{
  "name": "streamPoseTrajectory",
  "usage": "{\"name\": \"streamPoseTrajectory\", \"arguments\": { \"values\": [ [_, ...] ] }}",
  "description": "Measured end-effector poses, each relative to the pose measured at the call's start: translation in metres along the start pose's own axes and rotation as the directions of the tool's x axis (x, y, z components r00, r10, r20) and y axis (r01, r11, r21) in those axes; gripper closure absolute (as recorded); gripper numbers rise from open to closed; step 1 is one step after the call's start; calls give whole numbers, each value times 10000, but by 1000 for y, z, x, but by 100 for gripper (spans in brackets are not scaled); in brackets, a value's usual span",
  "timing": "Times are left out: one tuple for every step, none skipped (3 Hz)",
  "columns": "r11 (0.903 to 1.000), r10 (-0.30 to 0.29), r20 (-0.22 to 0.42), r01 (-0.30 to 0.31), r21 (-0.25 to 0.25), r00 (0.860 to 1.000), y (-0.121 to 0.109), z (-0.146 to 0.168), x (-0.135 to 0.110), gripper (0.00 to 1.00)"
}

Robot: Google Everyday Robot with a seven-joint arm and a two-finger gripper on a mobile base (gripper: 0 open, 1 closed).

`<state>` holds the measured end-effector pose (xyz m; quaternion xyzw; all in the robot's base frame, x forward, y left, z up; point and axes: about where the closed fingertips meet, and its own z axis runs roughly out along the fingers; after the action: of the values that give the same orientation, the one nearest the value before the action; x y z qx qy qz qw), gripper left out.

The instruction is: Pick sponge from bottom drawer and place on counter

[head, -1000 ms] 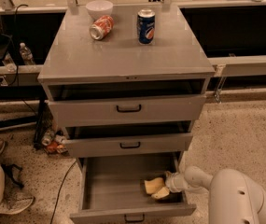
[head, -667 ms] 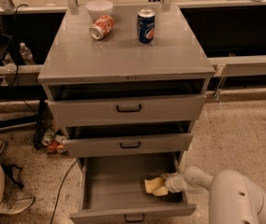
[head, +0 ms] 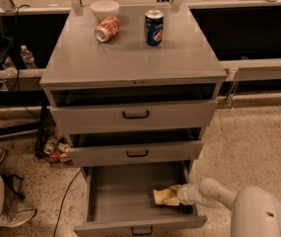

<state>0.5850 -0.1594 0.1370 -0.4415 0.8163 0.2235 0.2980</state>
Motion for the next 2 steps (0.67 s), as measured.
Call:
{"name": "streamPoseTrajectory", "arguments": {
  "values": [
    [9970,-711,650,689,344,9954,1,-33,-26,100],
    [9836,-1653,1076,1560,903,9803,3,-80,-55,100]
  ]
}}
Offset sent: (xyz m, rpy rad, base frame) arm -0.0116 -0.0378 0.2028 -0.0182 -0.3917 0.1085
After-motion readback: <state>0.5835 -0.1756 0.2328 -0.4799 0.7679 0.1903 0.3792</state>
